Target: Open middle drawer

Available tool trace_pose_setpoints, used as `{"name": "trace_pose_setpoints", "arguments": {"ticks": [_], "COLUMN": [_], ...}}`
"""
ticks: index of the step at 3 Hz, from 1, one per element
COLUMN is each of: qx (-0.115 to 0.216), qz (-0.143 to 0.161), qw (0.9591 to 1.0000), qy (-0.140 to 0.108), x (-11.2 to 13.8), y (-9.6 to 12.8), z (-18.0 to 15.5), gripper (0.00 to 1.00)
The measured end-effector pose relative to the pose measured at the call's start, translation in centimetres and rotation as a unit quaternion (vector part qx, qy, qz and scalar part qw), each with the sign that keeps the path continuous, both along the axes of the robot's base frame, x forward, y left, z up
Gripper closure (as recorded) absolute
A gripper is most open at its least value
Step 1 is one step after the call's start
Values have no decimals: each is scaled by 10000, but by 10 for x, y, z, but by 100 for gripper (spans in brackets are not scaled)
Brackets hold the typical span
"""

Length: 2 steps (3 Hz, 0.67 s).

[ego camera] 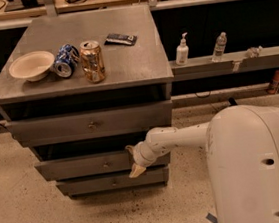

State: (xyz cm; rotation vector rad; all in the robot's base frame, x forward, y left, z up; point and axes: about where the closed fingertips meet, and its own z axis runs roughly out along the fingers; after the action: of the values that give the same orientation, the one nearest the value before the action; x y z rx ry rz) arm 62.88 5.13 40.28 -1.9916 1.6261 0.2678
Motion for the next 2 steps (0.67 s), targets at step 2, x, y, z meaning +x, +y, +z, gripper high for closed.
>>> {"name": "trace_pose_setpoints", "arguments": {"ticks": [2], "qx": [1], "qz": [1], "qw": [10000], "qy": [3], "x": [0], "y": [0], "z": [13], "gripper": [37]}}
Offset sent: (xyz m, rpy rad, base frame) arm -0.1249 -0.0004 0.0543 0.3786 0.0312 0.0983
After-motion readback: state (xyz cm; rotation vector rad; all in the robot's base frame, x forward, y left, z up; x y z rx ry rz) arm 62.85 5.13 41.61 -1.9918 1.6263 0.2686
